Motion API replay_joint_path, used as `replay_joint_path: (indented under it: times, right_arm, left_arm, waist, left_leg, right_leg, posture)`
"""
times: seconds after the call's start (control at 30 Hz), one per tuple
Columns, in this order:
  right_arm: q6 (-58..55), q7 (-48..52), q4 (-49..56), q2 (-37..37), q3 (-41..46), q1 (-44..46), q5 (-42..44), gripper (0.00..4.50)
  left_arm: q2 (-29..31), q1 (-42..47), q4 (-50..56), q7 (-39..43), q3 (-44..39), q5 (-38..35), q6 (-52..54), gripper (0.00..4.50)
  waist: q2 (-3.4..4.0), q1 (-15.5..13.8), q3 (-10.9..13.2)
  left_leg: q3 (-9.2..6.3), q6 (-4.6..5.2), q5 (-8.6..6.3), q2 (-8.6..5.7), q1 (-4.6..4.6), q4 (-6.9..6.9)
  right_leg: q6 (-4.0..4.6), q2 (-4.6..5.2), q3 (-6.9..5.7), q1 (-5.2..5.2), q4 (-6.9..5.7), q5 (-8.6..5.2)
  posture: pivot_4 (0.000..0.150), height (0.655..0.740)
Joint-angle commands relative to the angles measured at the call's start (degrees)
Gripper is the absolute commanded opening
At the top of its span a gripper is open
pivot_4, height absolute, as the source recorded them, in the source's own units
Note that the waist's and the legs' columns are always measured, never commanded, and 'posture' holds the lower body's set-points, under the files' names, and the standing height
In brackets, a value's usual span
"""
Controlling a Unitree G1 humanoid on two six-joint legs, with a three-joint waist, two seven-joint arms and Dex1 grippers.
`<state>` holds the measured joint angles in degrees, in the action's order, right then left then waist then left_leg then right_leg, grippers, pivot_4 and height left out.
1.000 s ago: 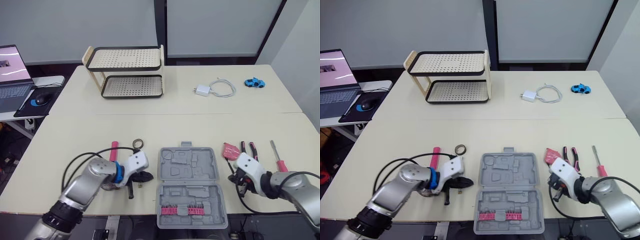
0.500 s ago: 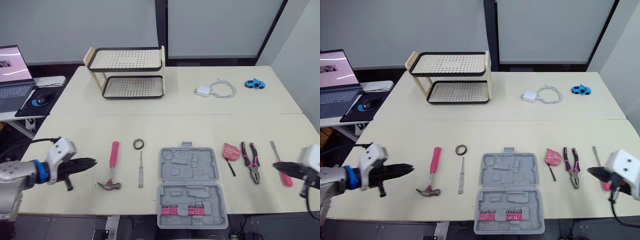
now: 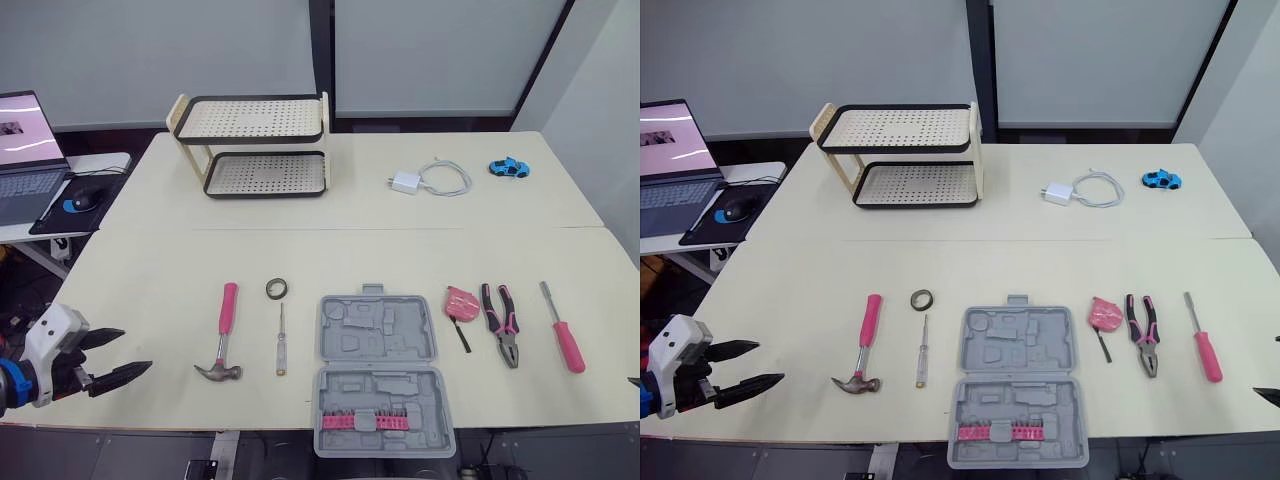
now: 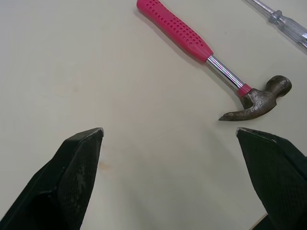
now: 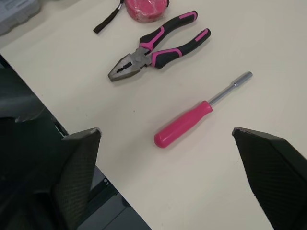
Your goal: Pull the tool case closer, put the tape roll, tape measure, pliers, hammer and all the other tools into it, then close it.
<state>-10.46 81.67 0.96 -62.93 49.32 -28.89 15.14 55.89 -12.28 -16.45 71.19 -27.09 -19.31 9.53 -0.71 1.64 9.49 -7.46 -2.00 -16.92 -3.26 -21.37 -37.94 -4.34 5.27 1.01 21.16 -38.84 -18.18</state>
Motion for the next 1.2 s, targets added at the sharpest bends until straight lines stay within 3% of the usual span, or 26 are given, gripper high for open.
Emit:
replay_joint_path:
  times: [0.03, 0.37, 0.53, 0.73, 0.97, 1.07, 1.2]
  right_arm:
    - [-0.35, 0.09, 1.18, -1.56, 0.30, 1.18, 0.26, 4.49]
    - [-4.72, -2.88, 5.22, -2.07, -1.59, 5.99, 0.76, 4.49]
    - [-14.16, -6.64, 19.43, -1.93, -7.87, 11.92, 7.69, 4.49]
    - [-25.49, -13.81, 31.11, -1.03, -19.12, 21.18, 16.74, 4.49]
    - [-29.78, -21.43, 35.73, 3.36, -29.63, 28.18, 20.38, 4.49]
    - [-29.78, -24.31, 36.90, 5.41, -33.98, 29.96, 19.93, 4.50]
    - [-29.73, -26.82, 37.96, 6.56, -37.98, 31.54, 18.95, 4.50]
  left_arm:
    - [-0.14, -0.20, -0.90, -1.04, -3.11, -1.34, -1.00, 4.50]
    - [-0.11, -0.55, 0.30, -1.36, -2.68, -1.95, -1.89, 4.50]
    - [1.87, 3.09, 6.81, 1.46, 2.70, -0.83, -2.27, 4.50]
    - [1.96, 14.58, 7.85, 3.69, 12.60, 1.71, -2.20, 4.50]
    - [-3.40, 30.23, -3.62, 6.68, 24.12, 6.92, -9.25, 4.50]
    - [-7.10, 36.65, -10.71, 8.30, 28.48, 9.67, -13.97, 3.93]
    - [-10.28, 42.37, -18.58, 9.67, 32.01, 12.69, -20.38, 2.66]
  waist:
    - [0.00, -0.01, 0.00]
    - [0.00, -0.01, 0.00]
    - [0.02, -0.03, -0.01]
    - [0.01, -0.22, 0.00]
    - [0.00, -0.05, 0.00]
    - [-0.05, -0.04, 0.01]
    - [-0.06, 0.00, 0.01]
  left_leg:
    - [-0.01, 0.00, 0.00, 0.00, 0.00, 0.00]
    - [-0.01, 0.00, 0.00, 0.00, -0.01, 0.00]
    - [-0.02, -0.01, 0.00, 0.02, -0.02, -0.01]
    - [-0.06, -0.02, 0.01, -0.03, -0.11, -0.05]
    - [-0.06, -0.02, 0.01, -0.04, -0.23, -0.09]
    - [-0.12, -0.04, 0.02, -0.06, -0.30, -0.16]
    - [-0.17, -0.07, 0.04, -0.08, -0.37, -0.21]
  right_leg:
    - [0.00, 0.00, 0.00, 0.00, 0.00, 0.00]
    - [0.00, 0.01, -0.01, 0.00, 0.00, 0.00]
    - [0.00, 0.01, -0.02, 0.01, -0.02, 0.00]
    - [0.00, 0.03, -0.07, 0.05, -0.01, 0.00]
    - [0.00, 0.01, -0.10, 0.20, -0.06, 0.01]
    - [0.00, 0.00, -0.17, 0.22, -0.09, 0.01]
    - [-0.01, 0.00, -0.22, 0.27, -0.12, 0.01]
  posture:
    - [0.150, 0.7400]
    - [0.150, 0.7400]
    - [0.150, 0.7400]
    - [0.150, 0.7400]
    - [0.150, 0.7400]
    - [0.150, 0.7400]
    - [0.150, 0.7400]
